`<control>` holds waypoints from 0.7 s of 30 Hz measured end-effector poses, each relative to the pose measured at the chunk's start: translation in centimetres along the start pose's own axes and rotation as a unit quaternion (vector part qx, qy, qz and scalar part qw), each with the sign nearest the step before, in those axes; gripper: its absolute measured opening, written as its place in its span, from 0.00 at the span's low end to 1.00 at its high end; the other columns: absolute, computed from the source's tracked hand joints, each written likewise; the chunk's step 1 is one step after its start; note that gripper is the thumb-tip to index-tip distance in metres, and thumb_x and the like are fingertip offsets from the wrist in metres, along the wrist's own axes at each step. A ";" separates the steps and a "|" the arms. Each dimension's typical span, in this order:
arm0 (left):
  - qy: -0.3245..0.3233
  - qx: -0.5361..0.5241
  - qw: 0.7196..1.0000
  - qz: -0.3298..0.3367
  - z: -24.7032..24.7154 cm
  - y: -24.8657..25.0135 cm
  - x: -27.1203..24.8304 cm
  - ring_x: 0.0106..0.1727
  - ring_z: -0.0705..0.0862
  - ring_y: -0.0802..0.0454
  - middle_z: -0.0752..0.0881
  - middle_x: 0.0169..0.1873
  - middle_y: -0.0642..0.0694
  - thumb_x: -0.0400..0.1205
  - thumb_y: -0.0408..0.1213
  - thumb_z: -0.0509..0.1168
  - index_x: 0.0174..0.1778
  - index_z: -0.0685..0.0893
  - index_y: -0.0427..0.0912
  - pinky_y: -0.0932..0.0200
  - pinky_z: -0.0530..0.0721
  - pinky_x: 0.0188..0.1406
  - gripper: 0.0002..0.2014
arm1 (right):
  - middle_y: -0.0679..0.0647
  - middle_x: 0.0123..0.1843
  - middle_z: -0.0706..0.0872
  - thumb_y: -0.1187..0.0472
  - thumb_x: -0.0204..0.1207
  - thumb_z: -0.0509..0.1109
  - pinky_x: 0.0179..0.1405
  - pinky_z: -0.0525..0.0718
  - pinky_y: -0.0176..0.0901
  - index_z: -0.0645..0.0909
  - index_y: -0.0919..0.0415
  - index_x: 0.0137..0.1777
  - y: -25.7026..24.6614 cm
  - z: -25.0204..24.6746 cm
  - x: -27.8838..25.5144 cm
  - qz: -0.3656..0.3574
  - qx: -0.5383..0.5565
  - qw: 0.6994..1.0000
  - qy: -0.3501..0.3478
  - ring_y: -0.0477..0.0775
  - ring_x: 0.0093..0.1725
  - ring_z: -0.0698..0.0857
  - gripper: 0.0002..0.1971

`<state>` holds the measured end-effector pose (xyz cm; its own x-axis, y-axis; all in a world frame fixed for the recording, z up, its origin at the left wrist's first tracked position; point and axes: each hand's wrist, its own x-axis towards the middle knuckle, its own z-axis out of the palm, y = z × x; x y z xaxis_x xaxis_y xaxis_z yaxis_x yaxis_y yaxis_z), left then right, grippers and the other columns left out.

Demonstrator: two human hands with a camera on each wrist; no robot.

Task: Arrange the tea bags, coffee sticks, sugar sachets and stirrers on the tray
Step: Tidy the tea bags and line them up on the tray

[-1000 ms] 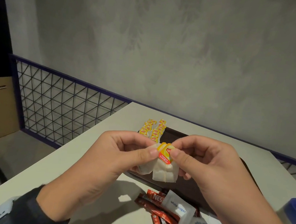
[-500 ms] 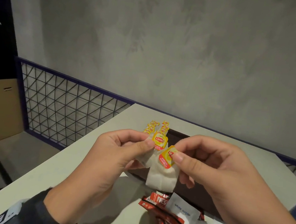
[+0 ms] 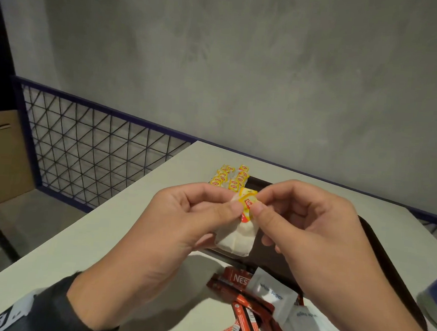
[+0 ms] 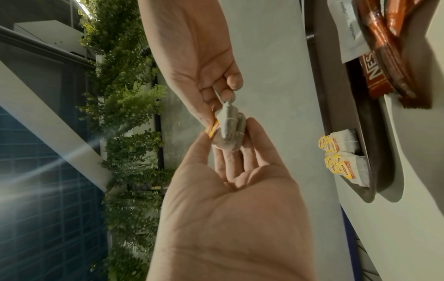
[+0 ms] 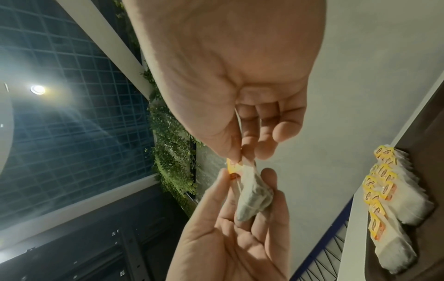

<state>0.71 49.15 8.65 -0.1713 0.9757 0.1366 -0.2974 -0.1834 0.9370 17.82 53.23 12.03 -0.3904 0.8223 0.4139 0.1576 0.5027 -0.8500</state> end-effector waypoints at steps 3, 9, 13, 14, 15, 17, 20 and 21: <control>0.012 0.007 1.000 0.003 0.1 0.0 0.1 0.39 0.90 0.49 0.94 0.43 0.35 0.70 0.38 0.78 0.46 0.94 0.39 0.62 0.86 0.37 0.11 | 0.55 0.34 0.87 0.62 0.73 0.81 0.28 0.81 0.39 0.89 0.47 0.46 0.1 0.0 0.0 -0.011 0.021 1.000 0.013 0.60 0.32 0.82 0.08; 0.011 0.003 1.000 0.015 0.0 0.2 -0.1 0.40 0.93 0.46 0.94 0.44 0.33 0.70 0.35 0.78 0.45 0.94 0.38 0.61 0.88 0.35 0.10 | 0.55 0.36 0.88 0.62 0.71 0.83 0.32 0.83 0.39 0.89 0.47 0.46 0.6 -0.2 0.1 -0.033 0.011 0.999 0.021 0.63 0.36 0.85 0.09; -0.004 0.008 1.000 0.026 0.1 0.1 -0.1 0.38 0.94 0.48 0.94 0.41 0.34 0.70 0.34 0.77 0.45 0.95 0.38 0.62 0.87 0.33 0.09 | 0.49 0.41 0.91 0.60 0.74 0.81 0.38 0.86 0.44 0.89 0.44 0.48 0.8 -0.4 0.2 -0.046 0.000 0.999 0.020 0.53 0.40 0.90 0.09; -0.008 0.009 0.999 0.030 0.1 0.1 -0.2 0.38 0.94 0.49 0.94 0.40 0.34 0.70 0.33 0.77 0.46 0.95 0.38 0.62 0.87 0.33 0.09 | 0.49 0.42 0.92 0.60 0.74 0.81 0.40 0.88 0.46 0.89 0.44 0.48 0.8 -0.3 0.2 -0.051 -0.004 0.999 0.017 0.51 0.42 0.91 0.09; -0.010 0.010 0.999 0.033 0.1 0.1 -0.2 0.37 0.94 0.49 0.94 0.40 0.34 0.70 0.33 0.77 0.46 0.95 0.37 0.62 0.88 0.33 0.10 | 0.48 0.44 0.92 0.61 0.76 0.80 0.43 0.89 0.48 0.89 0.44 0.48 0.7 -0.3 0.1 -0.056 -0.008 0.998 0.013 0.51 0.44 0.91 0.08; -0.013 0.012 0.999 0.040 0.1 0.1 -0.1 0.37 0.93 0.49 0.94 0.39 0.34 0.70 0.34 0.77 0.46 0.95 0.38 0.63 0.87 0.32 0.10 | 0.47 0.46 0.93 0.61 0.77 0.78 0.47 0.90 0.51 0.90 0.45 0.49 0.7 -0.2 0.1 -0.065 -0.010 0.998 0.005 0.51 0.47 0.92 0.08; -0.015 0.026 0.998 0.048 0.1 0.1 -0.1 0.38 0.93 0.49 0.94 0.40 0.34 0.67 0.37 0.77 0.46 0.96 0.40 0.62 0.87 0.33 0.12 | 0.50 0.48 0.94 0.61 0.78 0.78 0.50 0.91 0.58 0.91 0.46 0.51 0.7 0.0 0.0 -0.069 -0.011 0.998 -0.004 0.54 0.48 0.92 0.07; -0.014 0.028 0.998 0.050 0.0 0.0 -0.1 0.39 0.93 0.49 0.94 0.40 0.34 0.67 0.38 0.77 0.46 0.96 0.41 0.62 0.87 0.33 0.13 | 0.51 0.48 0.93 0.61 0.78 0.78 0.49 0.91 0.60 0.91 0.46 0.51 0.7 0.0 0.0 -0.070 -0.014 0.997 -0.005 0.55 0.47 0.92 0.08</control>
<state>0.69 49.08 8.67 -0.1716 0.9560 0.2381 -0.2264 -0.2735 0.9348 17.91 53.57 11.44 -0.4191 0.7413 0.5243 0.1267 0.6195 -0.7747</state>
